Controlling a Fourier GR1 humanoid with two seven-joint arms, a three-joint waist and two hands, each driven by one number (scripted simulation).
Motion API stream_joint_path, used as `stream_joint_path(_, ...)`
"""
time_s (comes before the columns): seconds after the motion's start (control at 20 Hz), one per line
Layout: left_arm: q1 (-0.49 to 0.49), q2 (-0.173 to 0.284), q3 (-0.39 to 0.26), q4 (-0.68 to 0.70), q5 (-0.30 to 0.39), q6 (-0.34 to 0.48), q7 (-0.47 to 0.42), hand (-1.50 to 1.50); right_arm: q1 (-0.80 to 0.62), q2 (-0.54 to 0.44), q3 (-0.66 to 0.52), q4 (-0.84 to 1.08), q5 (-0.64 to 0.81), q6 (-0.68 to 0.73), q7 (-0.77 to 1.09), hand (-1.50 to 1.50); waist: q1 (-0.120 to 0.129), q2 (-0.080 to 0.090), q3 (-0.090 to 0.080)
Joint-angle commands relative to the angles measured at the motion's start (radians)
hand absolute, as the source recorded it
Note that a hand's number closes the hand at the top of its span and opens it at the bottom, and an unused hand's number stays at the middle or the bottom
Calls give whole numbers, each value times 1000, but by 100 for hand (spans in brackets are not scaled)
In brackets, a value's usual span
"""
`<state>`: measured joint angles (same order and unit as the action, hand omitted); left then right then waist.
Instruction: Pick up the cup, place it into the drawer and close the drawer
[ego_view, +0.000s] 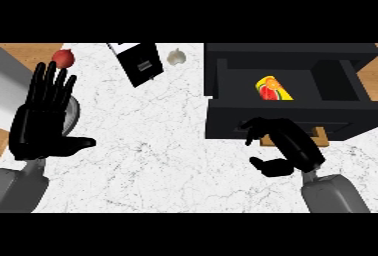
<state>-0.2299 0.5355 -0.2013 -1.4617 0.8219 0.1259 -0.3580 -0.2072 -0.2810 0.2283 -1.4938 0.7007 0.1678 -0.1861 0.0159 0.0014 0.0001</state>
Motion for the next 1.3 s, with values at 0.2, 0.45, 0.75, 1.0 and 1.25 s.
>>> stream_joint_path(0.2, 147, 4, 81, -50, 0, -112, -20, -150, -223, 29, -44, 415, 105, -69, -96, -150, 4, 1, 0)
stream_joint_path(0.45, 145, -33, 114, -7, -37, -171, -19, -150, -359, 98, -87, 655, 128, -125, -146, -150, 0, 2, 0)
stream_joint_path(0.75, 149, 11, 186, -25, 7, -216, 56, -150, -497, 106, -174, 955, 108, -193, -273, -150, 11, 6, 1)
stream_joint_path(1.0, 96, -1, 185, 17, -7, -240, 50, -150, -660, 49, -237, 1118, 86, -140, -315, -150, 28, 16, 2)
stream_joint_path(1.25, 147, -25, 160, 10, -38, -276, 9, -150, -720, -14, -263, 1203, 89, -127, -349, -150, 52, 24, 2)
